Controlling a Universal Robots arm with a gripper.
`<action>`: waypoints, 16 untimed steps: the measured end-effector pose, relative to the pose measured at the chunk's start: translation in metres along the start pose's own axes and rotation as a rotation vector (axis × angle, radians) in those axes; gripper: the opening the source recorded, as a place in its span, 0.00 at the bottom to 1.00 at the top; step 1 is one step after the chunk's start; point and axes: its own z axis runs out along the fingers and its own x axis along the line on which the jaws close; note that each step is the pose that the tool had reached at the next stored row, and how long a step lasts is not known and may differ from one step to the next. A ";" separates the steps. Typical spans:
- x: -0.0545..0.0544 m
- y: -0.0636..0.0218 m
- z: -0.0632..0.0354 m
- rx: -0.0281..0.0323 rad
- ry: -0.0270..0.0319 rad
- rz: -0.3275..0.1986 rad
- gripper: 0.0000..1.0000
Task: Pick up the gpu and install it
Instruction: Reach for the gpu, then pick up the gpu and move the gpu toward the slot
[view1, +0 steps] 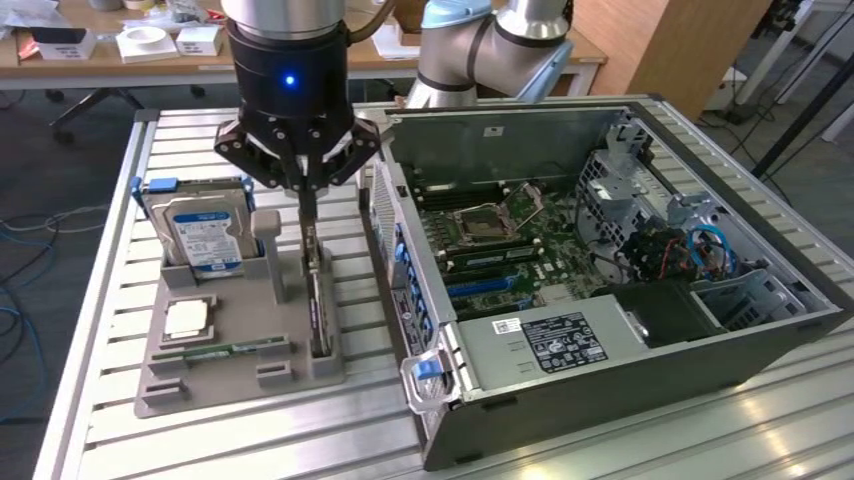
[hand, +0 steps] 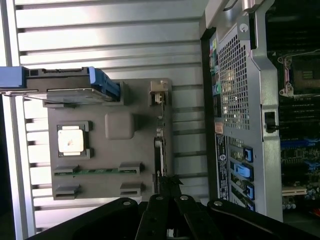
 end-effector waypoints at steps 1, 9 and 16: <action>0.000 -0.0015 -0.0001 0.0000 0.0001 0.000 0.10; 0.000 -0.0050 -0.0001 -0.0001 0.0001 0.000 0.10; 0.000 -0.0050 -0.0001 0.0000 0.0000 0.000 0.10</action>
